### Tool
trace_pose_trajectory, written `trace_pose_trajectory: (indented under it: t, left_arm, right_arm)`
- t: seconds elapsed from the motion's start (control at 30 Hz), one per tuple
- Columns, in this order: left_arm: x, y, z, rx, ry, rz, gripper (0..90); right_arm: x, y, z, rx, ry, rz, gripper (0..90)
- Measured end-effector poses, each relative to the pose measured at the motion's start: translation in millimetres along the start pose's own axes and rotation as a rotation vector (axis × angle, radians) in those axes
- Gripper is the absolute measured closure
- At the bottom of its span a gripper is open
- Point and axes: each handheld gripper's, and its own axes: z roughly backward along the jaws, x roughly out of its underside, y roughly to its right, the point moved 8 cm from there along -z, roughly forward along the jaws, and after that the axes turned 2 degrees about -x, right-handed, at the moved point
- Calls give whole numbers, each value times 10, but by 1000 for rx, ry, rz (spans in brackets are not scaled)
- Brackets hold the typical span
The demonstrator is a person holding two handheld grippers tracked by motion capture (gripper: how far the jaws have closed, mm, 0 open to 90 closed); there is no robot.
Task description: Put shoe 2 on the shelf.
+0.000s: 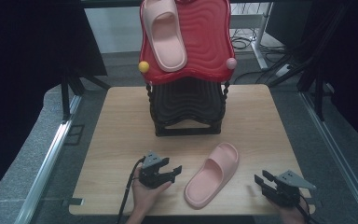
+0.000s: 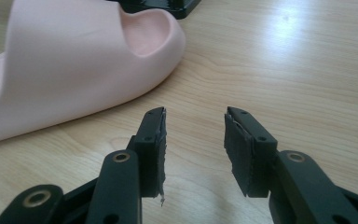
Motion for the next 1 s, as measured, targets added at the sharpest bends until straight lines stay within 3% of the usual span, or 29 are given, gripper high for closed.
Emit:
trace_pose_trajectory:
  t: [0.3,0.77,1.0]
  left_arm:
    - [-93,297,-314,61,-47,-39,484]
    - [-197,554,-634,84,-84,-92,586]
    - [-232,605,-762,74,-101,-97,681]
  right_arm:
    - [-5,45,-4,23,7,-13,580]
    - [12,64,1,33,-1,-18,577]
    - [11,75,16,41,-1,-15,573]
